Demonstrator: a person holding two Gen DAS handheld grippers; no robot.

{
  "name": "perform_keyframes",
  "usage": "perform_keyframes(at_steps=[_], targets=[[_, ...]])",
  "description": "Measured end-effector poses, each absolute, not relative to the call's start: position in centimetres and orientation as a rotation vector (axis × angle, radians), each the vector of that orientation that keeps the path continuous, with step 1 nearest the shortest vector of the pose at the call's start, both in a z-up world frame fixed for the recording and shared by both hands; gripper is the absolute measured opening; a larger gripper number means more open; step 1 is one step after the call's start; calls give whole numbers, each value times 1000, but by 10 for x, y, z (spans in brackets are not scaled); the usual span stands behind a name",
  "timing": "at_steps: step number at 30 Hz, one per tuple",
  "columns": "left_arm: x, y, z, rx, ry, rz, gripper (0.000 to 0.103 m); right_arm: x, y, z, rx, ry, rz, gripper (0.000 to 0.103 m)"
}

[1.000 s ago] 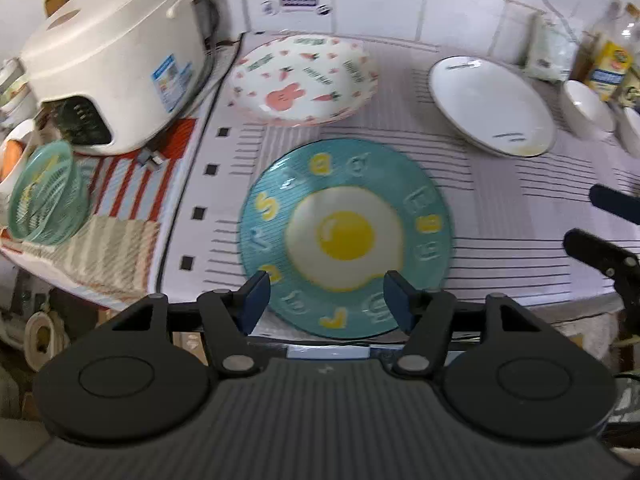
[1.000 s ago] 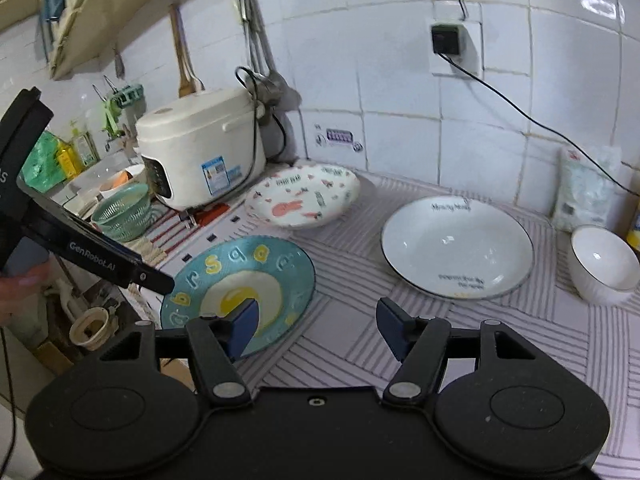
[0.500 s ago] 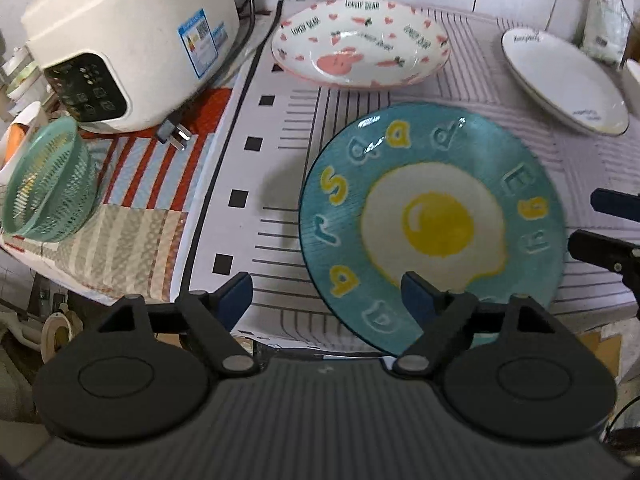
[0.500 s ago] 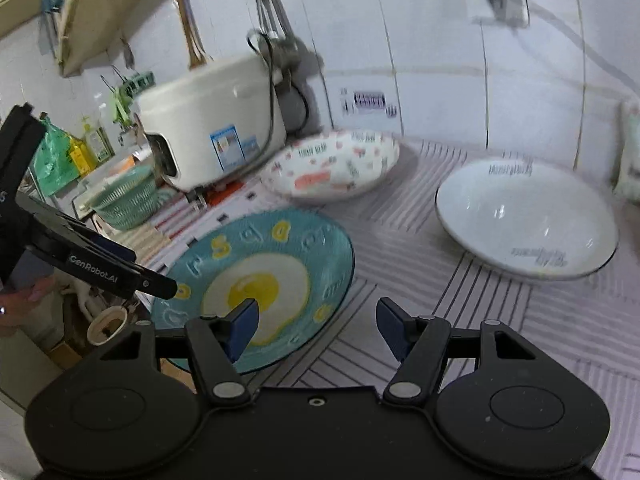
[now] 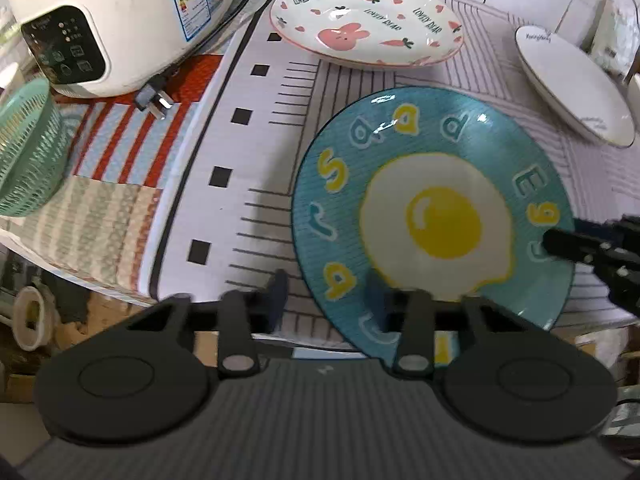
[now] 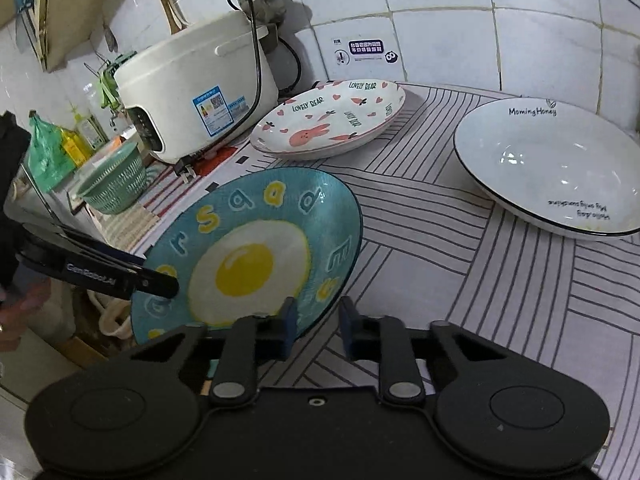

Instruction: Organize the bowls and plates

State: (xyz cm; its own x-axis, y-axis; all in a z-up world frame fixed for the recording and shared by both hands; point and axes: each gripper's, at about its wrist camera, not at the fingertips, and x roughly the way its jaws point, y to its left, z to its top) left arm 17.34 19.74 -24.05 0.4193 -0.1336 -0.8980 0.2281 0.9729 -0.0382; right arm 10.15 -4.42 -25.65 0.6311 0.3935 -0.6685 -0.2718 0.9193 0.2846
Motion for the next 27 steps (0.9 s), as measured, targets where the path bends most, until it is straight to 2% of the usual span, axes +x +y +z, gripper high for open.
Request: perform_keyframes(at_steps=[1, 7, 15, 27], targets=[[174, 197, -241, 87, 1117, -225, 29, 103, -45, -256, 170, 808, 380, 22], [172, 193, -243, 83, 1102, -202, 29, 110, -52, -261, 260, 846, 384, 20], [179, 200, -246, -34, 1123, -182, 37, 121, -56, -273, 354, 882, 412, 20], [149, 177, -231, -86, 1043, -303, 36, 105, -79, -256, 306, 878, 406, 21]])
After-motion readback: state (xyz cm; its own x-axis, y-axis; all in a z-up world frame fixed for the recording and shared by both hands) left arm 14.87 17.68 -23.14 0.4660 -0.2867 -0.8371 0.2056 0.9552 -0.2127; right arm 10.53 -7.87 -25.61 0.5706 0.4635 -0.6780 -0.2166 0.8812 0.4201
